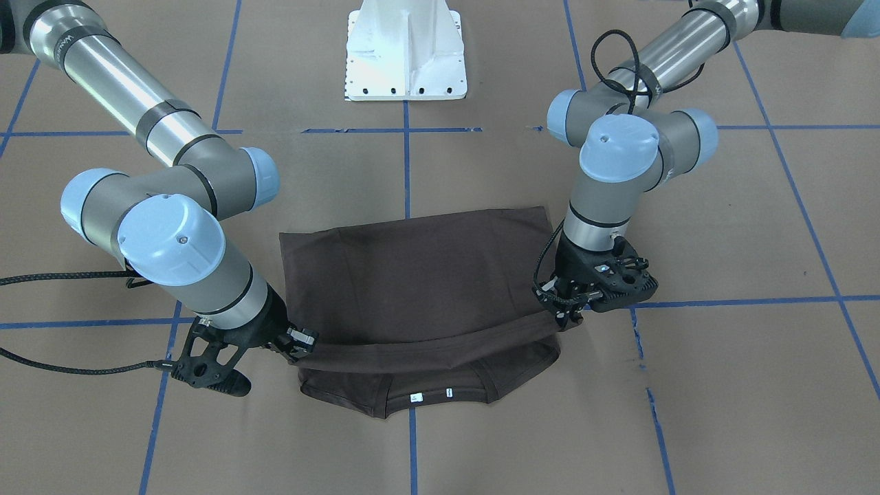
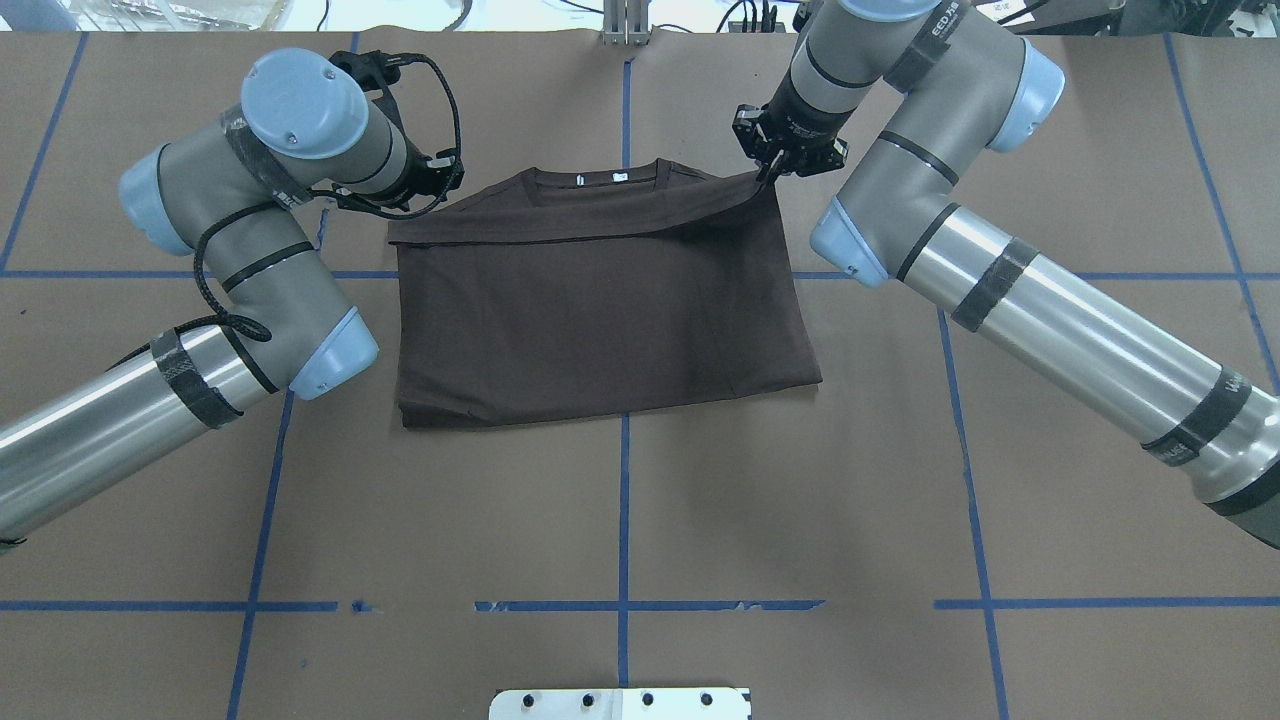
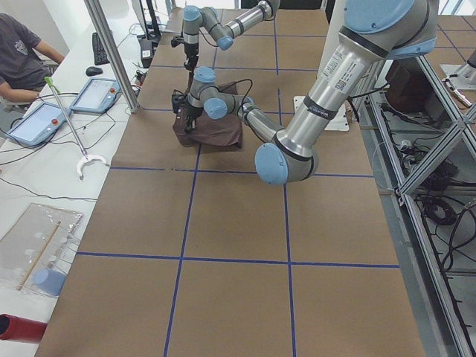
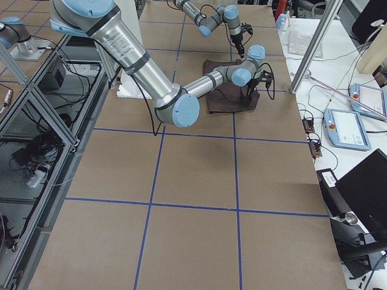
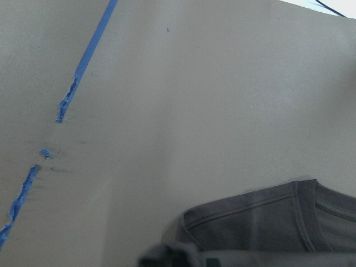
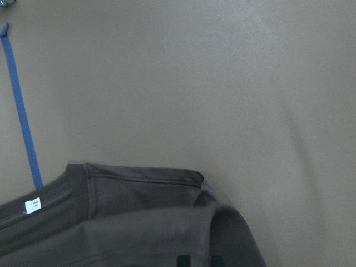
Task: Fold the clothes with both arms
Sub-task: 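Release the hem near the collar and raise both grippers, then lower the right gripper to the folded shirt's edge nearest it and grasp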
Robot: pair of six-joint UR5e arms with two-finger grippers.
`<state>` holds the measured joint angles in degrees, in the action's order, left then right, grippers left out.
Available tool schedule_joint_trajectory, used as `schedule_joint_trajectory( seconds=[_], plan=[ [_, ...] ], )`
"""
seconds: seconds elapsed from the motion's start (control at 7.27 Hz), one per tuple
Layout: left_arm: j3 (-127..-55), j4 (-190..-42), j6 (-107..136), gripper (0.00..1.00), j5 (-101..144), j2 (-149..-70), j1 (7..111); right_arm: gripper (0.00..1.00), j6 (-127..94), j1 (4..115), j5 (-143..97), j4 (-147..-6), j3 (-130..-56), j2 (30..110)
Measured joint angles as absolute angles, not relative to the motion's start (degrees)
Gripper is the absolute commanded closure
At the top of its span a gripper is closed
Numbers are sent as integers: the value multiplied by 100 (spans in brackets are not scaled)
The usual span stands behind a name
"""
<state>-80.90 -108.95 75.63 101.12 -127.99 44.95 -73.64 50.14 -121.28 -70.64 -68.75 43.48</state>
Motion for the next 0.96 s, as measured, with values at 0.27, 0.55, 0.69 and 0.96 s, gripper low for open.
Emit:
schedule_joint_trajectory(
  seconds=[0.27,0.55,0.69,0.96],
  plan=[
    [-8081,-10875,7562,0,10124,-12840,4498,0,-7400,4946,-12142,-7066,-7459,4708],
    [-8270,-10811,7561,0,10140,-12855,4503,0,-7489,4554,-12028,-7074,-8280,5345],
    [-8392,-10772,7562,0,10142,-12854,4505,0,-7527,4288,-11816,-7081,-8507,5608],
    [-8598,-10687,7561,0,10142,-12849,4508,0,-7621,3902,-11532,-7104,-8788,5990]
  ],
)
